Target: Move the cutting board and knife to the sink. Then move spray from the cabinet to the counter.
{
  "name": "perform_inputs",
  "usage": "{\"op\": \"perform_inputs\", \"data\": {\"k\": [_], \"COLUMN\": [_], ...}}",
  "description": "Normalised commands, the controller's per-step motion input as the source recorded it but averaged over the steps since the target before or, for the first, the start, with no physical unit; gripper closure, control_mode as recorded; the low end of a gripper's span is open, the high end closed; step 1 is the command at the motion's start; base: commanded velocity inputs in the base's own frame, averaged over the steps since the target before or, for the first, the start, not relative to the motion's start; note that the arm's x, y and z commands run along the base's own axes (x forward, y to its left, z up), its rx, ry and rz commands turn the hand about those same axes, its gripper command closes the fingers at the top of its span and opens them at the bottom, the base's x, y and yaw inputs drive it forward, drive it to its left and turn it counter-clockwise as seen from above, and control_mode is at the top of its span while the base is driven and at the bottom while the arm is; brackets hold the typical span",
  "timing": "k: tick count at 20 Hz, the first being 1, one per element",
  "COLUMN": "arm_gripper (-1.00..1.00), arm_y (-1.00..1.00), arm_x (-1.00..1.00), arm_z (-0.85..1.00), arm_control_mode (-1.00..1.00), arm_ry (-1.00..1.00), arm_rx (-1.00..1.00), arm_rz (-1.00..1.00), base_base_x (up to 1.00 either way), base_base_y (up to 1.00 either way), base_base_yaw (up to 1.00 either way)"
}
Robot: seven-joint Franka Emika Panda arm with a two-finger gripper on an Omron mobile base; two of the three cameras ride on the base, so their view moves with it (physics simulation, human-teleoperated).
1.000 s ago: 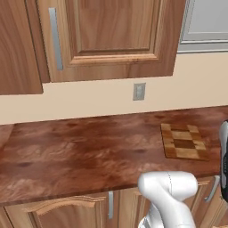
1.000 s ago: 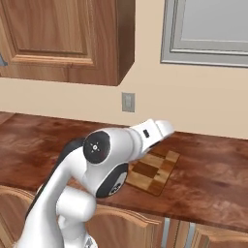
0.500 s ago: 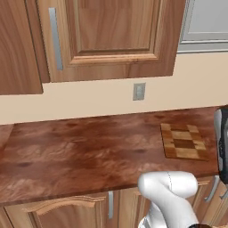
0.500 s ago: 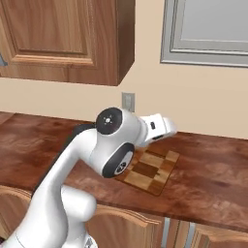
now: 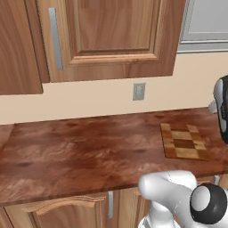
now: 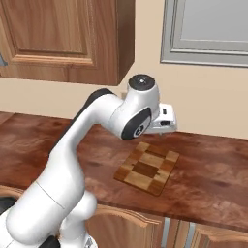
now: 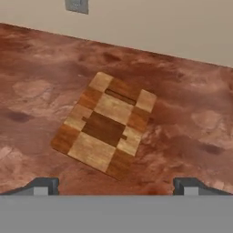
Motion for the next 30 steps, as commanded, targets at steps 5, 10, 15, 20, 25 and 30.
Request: {"op": "perform_inputs", "data": {"k": [5,10,15,20,25,30], "arm_gripper": [-1.0,-1.0,-1.0,-1.0,-1.0,-1.0], "arm_y": [0.08,0.27,0.34,0.39,0.33,0.16], "arm_x": [0.11,0.05,0.12,0.28,0.54,0.6], "arm_z": [-0.29,-0.54,-0.69,-0.48,-0.36,-0.37], "arm_control_mode": [-1.0,-1.0,-1.0,-1.0,-1.0,-1.0], "arm_ry": [0.08,-0.03,-0.12,-0.13,-0.03,0.0], "arm_rx": [0.27,0.05,0.0,-0.03,-0.09,-0.09], "arm_rz": [0.0,0.0,0.0,0.0,-0.03,0.0], "base_base_x": [0.0,0.0,0.0,0.0,0.0,0.0], "base_base_y": [0.0,0.0,0.0,0.0,0.0,0.0], "base_base_yaw": [0.0,0.0,0.0,0.0,0.0,0.0]}}
